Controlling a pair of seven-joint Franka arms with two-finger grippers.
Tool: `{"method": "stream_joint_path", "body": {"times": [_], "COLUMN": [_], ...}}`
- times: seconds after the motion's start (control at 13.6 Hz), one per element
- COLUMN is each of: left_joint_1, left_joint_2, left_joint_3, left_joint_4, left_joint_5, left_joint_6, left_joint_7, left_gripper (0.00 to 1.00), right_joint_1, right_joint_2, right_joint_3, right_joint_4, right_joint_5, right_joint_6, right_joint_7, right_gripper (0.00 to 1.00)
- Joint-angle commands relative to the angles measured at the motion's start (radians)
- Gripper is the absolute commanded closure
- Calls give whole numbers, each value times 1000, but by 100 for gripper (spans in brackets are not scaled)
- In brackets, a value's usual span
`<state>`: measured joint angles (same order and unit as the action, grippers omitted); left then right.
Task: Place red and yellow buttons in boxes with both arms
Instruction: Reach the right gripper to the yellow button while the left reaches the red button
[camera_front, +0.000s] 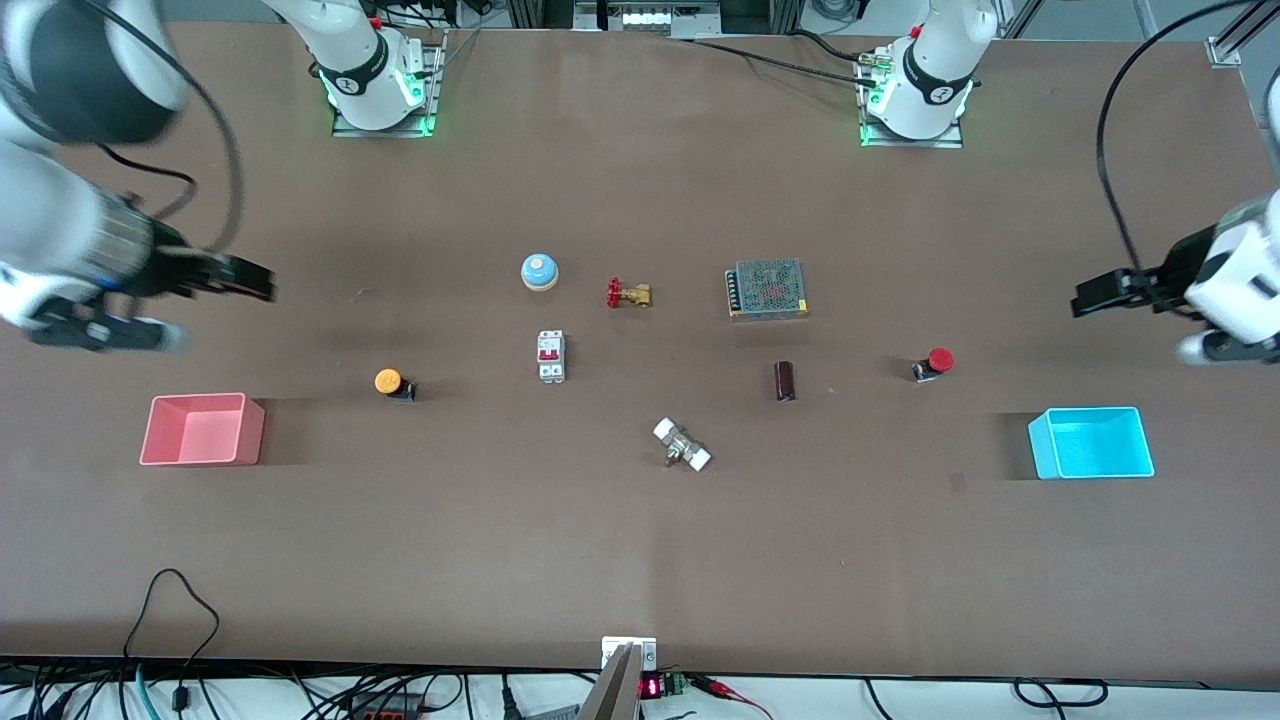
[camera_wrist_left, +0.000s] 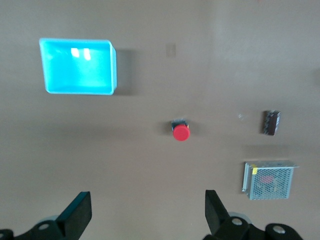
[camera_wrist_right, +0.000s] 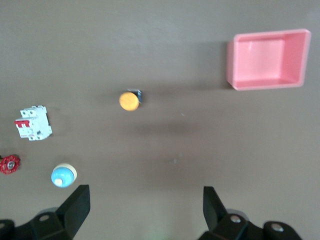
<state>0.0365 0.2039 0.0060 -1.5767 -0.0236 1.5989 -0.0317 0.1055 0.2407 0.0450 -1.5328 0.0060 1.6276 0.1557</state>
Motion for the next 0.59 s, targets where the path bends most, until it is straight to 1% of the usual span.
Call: {"method": "stream_joint_path", "body": {"times": [0.0,0.15,0.29,0.37,0.51], "left_joint_1": [-12,-24,-27,-27,-29], "left_joint_2": [118,196,254,264,267], "left_joint_3": [-6,-11,-11,-12,-12], "left_joint_4": [0,-2,-29,-72,-144], "left_joint_5": [21,19,2,1,1], "left_joint_6": [15,58,131,194,298], "left_joint_7": [-7,-8,-28,-30,-30], "left_gripper": [0,0,0,0,0], "right_joint_1": [26,26,29,34,43], "right_joint_2": [46,46,49,66,109], "right_joint_3": [-2,-2,-2,-2,-2], "right_joint_4": [-74,-223,-338,-372,-376], "right_joint_5": [5,3,5,5,5], "right_joint_6": [182,410,590,660,731], "right_joint_7": [10,10,34,42,41], "right_gripper": [0,0,0,0,0]}}
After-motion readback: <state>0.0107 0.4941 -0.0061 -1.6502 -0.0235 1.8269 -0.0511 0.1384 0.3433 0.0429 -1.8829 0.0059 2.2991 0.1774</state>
